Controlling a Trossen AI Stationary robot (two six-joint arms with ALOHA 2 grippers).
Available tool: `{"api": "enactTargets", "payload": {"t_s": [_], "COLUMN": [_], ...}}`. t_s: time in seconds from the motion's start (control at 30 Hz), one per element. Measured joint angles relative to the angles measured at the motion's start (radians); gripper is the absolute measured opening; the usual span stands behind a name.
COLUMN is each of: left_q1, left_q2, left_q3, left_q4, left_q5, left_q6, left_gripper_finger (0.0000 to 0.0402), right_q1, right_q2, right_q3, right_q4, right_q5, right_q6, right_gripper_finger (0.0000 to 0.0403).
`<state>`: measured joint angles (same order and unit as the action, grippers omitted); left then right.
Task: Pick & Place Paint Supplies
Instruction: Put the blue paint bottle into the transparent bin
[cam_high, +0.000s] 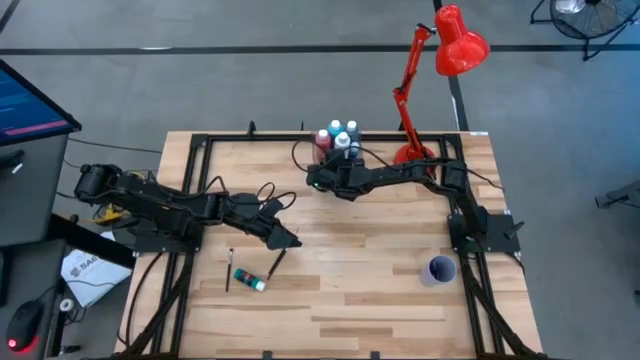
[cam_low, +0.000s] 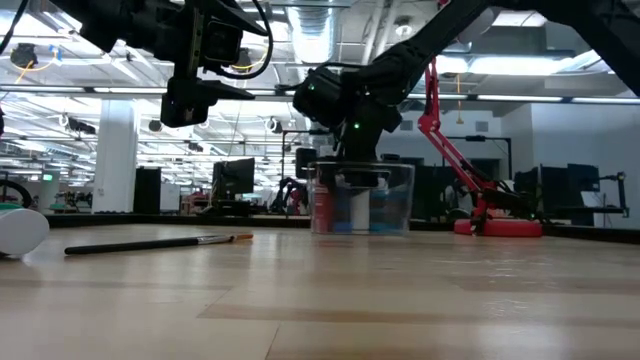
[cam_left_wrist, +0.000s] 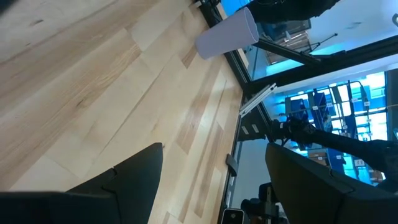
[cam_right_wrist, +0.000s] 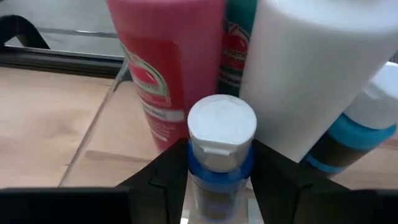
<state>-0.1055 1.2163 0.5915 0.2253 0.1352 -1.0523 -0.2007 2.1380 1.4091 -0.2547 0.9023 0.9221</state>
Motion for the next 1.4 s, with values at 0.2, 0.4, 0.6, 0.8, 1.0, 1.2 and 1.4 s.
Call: {"api": "enactTargets", "payload": {"t_s": [0.2,0.4,0.6,0.8,1.0,1.2,1.4], "left_q1": [0.0,0.0,0.0,0.0,0.0,0.0,0.0], "left_q2": [0.0,0.0,0.0,0.0,0.0,0.0,0.0], "left_q3": [0.0,0.0,0.0,0.0,0.0,0.0,0.0], "left_q4": [0.0,0.0,0.0,0.0,0.0,0.0,0.0], "left_q5": [0.0,-0.005,-0.008,-0.013,-0.013,-0.013,-0.012], "left_q6": [0.0,0.0,0.0,0.0,0.0,0.0,0.0], "left_gripper_finger": [0.0278,0.0278,0.0278,0.0278,0.0278,0.0278,0.0278], "right_q1": [0.001,0.002,0.001,0.003,0.003,0.006,0.016], "right_q2": [-0.001,-0.002,-0.003,-0.003,-0.004,-0.005,-0.006], "right_q3": [0.001,0.001,0.002,0.003,0.003,0.003,0.003], "right_q4": [-0.011,-0.011,-0.003,-0.003,-0.004,-0.007,-0.007], "right_q5": [-0.007,-0.012,-0.049,-0.064,-0.065,-0.067,-0.07], "right_q6": [0.003,0.009,0.011,0.014,0.019,0.021,0.03], "right_gripper_finger": [0.0148,0.017,0.0189,0.0219,0.0253,0.0271,0.0277]}}
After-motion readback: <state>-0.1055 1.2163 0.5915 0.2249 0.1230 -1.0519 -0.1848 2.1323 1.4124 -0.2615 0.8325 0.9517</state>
